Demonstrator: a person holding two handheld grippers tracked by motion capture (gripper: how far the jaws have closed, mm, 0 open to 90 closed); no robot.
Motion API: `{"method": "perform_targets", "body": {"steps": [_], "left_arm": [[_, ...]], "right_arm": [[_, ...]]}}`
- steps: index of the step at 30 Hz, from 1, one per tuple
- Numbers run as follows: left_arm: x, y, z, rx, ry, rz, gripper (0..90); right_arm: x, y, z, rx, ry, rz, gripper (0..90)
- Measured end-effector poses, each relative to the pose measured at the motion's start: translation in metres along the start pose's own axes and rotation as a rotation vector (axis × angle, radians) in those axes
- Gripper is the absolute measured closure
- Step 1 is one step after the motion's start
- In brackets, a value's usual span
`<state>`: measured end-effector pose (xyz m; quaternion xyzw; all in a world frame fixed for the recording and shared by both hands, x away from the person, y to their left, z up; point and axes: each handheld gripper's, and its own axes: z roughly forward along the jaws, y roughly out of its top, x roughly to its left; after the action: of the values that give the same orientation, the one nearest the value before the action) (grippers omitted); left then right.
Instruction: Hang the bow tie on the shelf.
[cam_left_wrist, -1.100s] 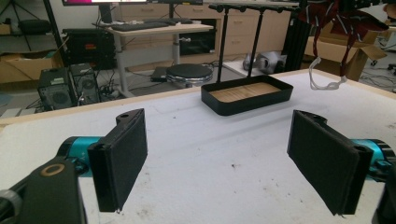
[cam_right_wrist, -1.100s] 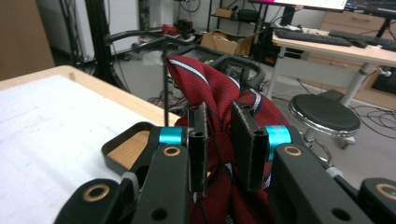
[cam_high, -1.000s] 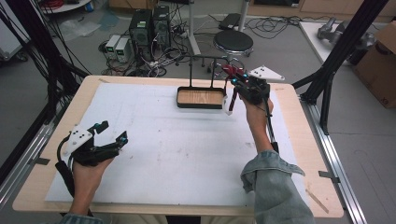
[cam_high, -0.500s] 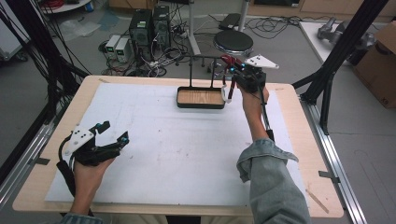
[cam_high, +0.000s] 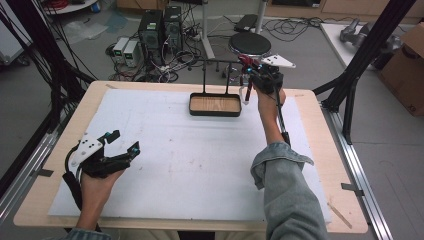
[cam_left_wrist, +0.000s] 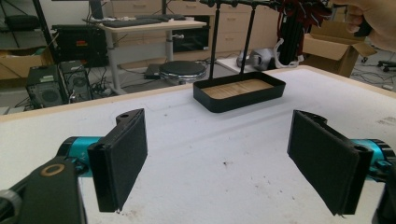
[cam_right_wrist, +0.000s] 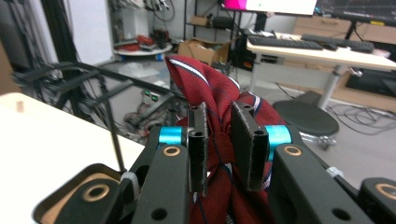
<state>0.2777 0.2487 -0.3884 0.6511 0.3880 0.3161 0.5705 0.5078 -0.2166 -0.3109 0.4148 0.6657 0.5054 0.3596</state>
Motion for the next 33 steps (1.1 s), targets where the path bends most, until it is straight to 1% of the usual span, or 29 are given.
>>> {"method": "perform_targets", "body": {"steps": [2, 4, 7, 9, 10, 11, 13, 14, 16, 18, 19, 22, 24, 30, 31, 33], "left_arm": [[0.000, -0.001, 0.000, 0.001, 0.000, -0.002, 20.3], [0.000, -0.001, 0.001, 0.002, -0.005, -0.004, 20.3], [-0.001, -0.001, 0.002, 0.005, -0.008, -0.002, 20.3], [-0.002, -0.002, 0.003, 0.004, -0.010, -0.003, 20.3], [-0.002, -0.002, 0.003, 0.006, -0.011, -0.002, 20.2], [-0.002, -0.002, 0.003, 0.007, -0.012, 0.000, 20.2], [-0.002, -0.002, 0.003, 0.005, -0.012, -0.002, 20.3], [-0.002, -0.002, 0.003, 0.005, -0.010, -0.003, 20.3], [-0.001, -0.002, 0.003, 0.008, -0.009, -0.003, 20.3], [-0.001, -0.003, 0.003, 0.011, -0.009, -0.003, 20.3], [-0.001, -0.003, 0.003, 0.009, -0.010, -0.003, 20.2], [-0.001, -0.002, 0.002, 0.008, -0.009, 0.000, 20.0], [0.000, -0.002, 0.002, 0.005, -0.008, -0.007, 20.0], [-0.001, -0.001, 0.001, 0.001, -0.009, -0.006, 20.0], [-0.001, -0.001, 0.001, 0.002, -0.008, -0.004, 20.0], [-0.001, -0.001, 0.000, 0.003, -0.007, -0.004, 20.0]], "right_arm": [[-0.005, -0.004, 0.002, 0.017, -0.023, 0.011, 76.5], [-0.011, -0.006, 0.003, 0.027, -0.038, 0.036, 76.5], [-0.018, -0.011, 0.006, 0.051, -0.055, 0.042, 76.5], [-0.019, -0.012, 0.006, 0.057, -0.056, 0.048, 76.4], [-0.021, -0.015, 0.008, 0.069, -0.058, 0.052, 76.3], [-0.024, -0.018, 0.010, 0.083, -0.048, 0.073, 76.0], [-0.024, -0.021, 0.013, 0.087, -0.031, 0.090, 75.8], [-0.024, -0.021, 0.013, 0.087, -0.031, 0.090, 75.8], [-0.022, -0.022, 0.016, 0.100, -0.030, 0.072, 75.7], [-0.021, -0.025, 0.019, 0.110, -0.032, 0.063, 75.4], [-0.022, -0.026, 0.020, 0.120, -0.027, 0.079, 74.3], [-0.022, -0.028, 0.021, 0.126, -0.020, 0.088, 72.6], [-0.022, -0.027, 0.020, 0.123, -0.018, 0.087, 72.0], [-0.023, -0.025, 0.017, 0.115, -0.022, 0.092, 70.9], [-0.024, -0.023, 0.014, 0.112, -0.026, 0.098, 68.6], [-0.026, -0.021, 0.011, 0.110, -0.035, 0.102, 66.9]]}}
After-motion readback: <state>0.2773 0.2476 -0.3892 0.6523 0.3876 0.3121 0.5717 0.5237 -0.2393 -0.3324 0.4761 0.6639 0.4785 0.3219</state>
